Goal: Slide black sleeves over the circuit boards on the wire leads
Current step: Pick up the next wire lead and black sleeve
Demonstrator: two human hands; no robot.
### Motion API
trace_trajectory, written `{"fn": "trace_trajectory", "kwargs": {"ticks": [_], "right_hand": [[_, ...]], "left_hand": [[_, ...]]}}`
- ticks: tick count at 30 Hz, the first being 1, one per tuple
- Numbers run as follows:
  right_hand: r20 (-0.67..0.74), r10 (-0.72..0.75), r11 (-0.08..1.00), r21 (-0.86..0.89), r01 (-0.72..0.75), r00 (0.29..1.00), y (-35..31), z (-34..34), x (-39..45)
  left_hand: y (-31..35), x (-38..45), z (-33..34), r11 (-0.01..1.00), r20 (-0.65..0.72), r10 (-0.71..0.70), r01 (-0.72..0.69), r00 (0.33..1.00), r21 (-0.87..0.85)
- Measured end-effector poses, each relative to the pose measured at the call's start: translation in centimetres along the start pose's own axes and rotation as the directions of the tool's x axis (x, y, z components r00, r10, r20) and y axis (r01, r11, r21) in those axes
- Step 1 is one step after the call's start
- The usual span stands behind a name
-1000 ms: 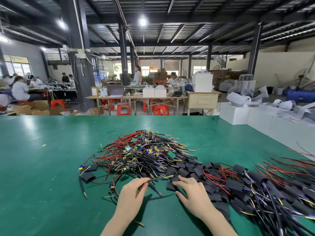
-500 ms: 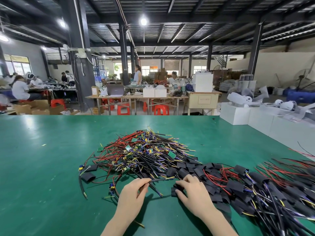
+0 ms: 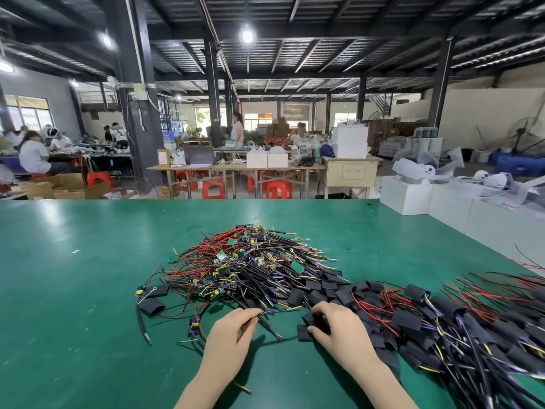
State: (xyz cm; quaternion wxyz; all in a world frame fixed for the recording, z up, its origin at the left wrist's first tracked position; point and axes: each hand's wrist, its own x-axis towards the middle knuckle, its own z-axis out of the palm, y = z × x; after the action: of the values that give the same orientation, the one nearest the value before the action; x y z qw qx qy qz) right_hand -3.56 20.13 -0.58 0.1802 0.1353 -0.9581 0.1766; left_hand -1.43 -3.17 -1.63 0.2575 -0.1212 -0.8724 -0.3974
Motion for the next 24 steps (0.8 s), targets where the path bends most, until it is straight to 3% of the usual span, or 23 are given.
{"fn": "trace_trajectory", "kwargs": {"ticks": [8,13,17,24], "right_hand": [[-0.177,0.147,0.893,0.447,-0.054,0.973,-0.4,-1.1,0.1],[-0.021,0.295,0.607,0.776,-0.171,0.955,-0.5,-1.3,0.2],[-0.022,0.338,0.535,0.827,-0.173,0.941,-0.4,-1.9,0.0],[-0.064,0.343,0.634,0.752,-0.181,0.937,-0.8,-2.0,-0.2]], "left_hand": [[0.4,0.0,-0.2,1.000,0.006,-0.011,0.011,1.000,0.006],[0.5,0.0,-0.3,1.000,0.014,-0.009,0.010,1.000,-0.011],[0.5,0.0,-0.3,1.000,0.012,-0.004,0.004,1.000,-0.030],[1.0,0.0,-0.3,0.993,0.039,0.075,-0.071,0.996,-0.089]]}}
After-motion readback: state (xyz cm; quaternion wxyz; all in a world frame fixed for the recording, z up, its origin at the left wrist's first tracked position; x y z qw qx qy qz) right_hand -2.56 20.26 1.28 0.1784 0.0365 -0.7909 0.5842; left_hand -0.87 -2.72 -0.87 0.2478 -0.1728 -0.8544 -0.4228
